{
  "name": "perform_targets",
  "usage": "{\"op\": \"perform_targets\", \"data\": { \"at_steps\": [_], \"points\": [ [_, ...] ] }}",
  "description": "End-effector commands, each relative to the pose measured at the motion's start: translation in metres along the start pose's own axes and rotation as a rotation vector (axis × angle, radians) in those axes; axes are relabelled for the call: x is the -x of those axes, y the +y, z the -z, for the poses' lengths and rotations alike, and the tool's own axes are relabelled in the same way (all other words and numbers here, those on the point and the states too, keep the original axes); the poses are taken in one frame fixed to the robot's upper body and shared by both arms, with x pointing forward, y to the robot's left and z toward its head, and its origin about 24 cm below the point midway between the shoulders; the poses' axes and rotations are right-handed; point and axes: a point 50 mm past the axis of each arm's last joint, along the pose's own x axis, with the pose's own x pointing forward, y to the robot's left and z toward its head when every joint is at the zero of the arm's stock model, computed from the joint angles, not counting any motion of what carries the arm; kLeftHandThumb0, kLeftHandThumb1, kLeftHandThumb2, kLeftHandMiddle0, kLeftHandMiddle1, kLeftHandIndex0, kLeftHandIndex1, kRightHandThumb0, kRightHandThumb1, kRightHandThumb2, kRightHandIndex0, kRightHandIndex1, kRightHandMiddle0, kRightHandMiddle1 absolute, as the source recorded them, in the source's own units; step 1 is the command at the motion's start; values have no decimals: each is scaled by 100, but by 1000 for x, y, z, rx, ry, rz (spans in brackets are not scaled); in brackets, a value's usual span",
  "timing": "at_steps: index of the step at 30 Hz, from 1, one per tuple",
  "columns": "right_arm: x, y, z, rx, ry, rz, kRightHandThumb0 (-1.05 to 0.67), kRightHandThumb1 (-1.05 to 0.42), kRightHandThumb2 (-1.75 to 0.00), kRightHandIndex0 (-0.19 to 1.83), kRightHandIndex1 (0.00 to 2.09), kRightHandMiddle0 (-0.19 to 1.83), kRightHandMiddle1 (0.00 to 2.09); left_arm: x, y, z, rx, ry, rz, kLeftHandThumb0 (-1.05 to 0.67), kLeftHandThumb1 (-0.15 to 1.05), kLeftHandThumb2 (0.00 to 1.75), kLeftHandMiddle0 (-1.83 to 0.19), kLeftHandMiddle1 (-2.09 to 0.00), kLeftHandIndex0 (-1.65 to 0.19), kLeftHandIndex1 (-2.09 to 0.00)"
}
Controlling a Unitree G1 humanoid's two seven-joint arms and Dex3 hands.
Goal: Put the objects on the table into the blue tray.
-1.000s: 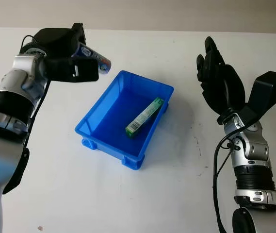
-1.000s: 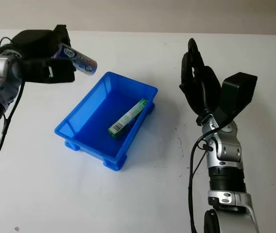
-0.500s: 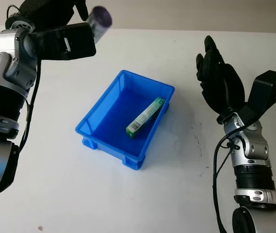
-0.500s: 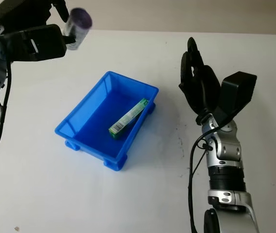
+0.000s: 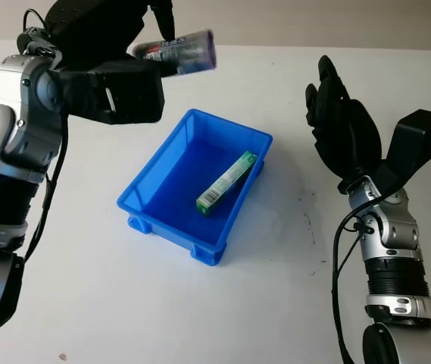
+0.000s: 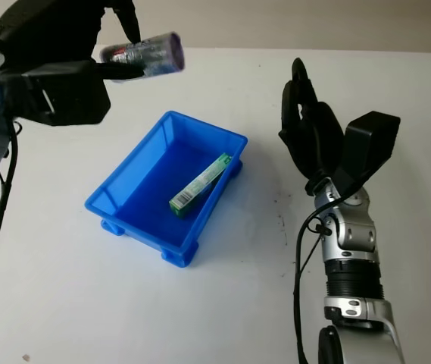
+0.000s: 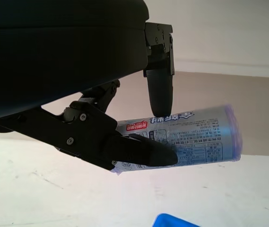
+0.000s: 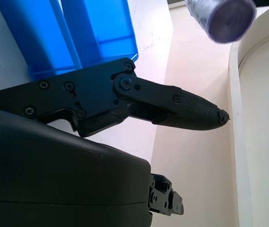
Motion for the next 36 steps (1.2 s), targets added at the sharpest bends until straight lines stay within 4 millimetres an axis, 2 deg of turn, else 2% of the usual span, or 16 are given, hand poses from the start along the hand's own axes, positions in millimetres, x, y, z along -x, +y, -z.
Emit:
{"op": "perform_targets", "data": {
  "at_steps": [1,3,7,11,18,20,21,22,24,25,28,31,32,33,34,36],
  "points": [
    [0,-2,-2,2,-12,2,-72,-105,-68,-19,0,-19,0,7,3,4,-36,6,14,-41,105,41,-51,-209,-10,-196],
    [0,-2,-2,3,-10,0,-72,-105,-67,-19,0,-19,0,11,0,5,-45,5,46,-41,105,40,-31,-209,-8,-189],
    [-1,-2,-1,3,-8,-9,-72,-105,-68,-19,0,-19,0,13,-7,4,2,18,105,-41,105,40,-48,-209,-9,-206],
    [-1,-1,-1,8,-8,-8,-72,-105,-68,-19,0,-19,0,14,-11,0,-23,17,146,-43,105,41,-71,-209,-25,-209],
    [0,-1,-2,7,-10,-8,-71,-105,-69,-19,0,-19,0,16,-26,-7,-98,51,290,-50,105,44,-70,-209,-23,-209],
    [0,-1,-2,5,-11,-10,-71,-105,-69,-19,0,-19,0,18,-33,-9,-120,55,317,-56,105,42,-56,-209,-13,-207],
    [0,-1,-2,5,-11,-11,-71,-105,-69,-19,0,-19,0,19,-36,-11,-119,60,336,-60,105,42,-49,-209,-7,-191],
    [0,-1,-2,5,-11,-12,-71,-105,-69,-19,0,-19,0,20,-38,-13,-115,60,352,-64,105,42,-40,-209,-5,-161],
    [0,-1,-2,6,-10,-10,-71,-105,-69,-19,0,-19,0,21,-42,-17,-78,41,360,-65,105,40,-41,-209,-9,-112],
    [0,0,-2,7,-10,-11,-72,-105,-69,-19,0,-19,0,21,-42,-20,-61,37,365,-64,105,39,-42,-206,-10,-97],
    [0,0,-1,9,-9,-11,-71,-105,-70,-19,0,-19,0,21,-42,-24,-53,37,376,-63,105,38,-40,-179,-15,-70],
    [0,0,-1,7,-8,-7,-71,-105,-70,-19,0,-19,0,20,-42,-26,-58,25,376,-63,105,37,-38,-150,-18,-60],
    [0,0,-1,6,-7,-4,-72,-105,-70,-19,0,-19,0,21,-41,-26,-58,18,378,-65,105,39,-39,-104,-17,-48],
    [0,0,-1,4,-7,-1,-72,-105,-69,-19,0,-19,0,21,-41,-26,-58,14,380,-65,105,40,-42,-70,-18,-37],
    [0,0,-1,3,-6,0,-72,-105,-69,-19,0,-19,0,22,-41,-26,-52,6,378,-65,105,40,-46,-47,-20,-28],
    [0,1,0,1,-5,0,-71,-105,-69,-19,0,-19,0,22,-41,-27,-44,-6,374,-67,105,41,-29,-15,-13,-15]
  ]
}}
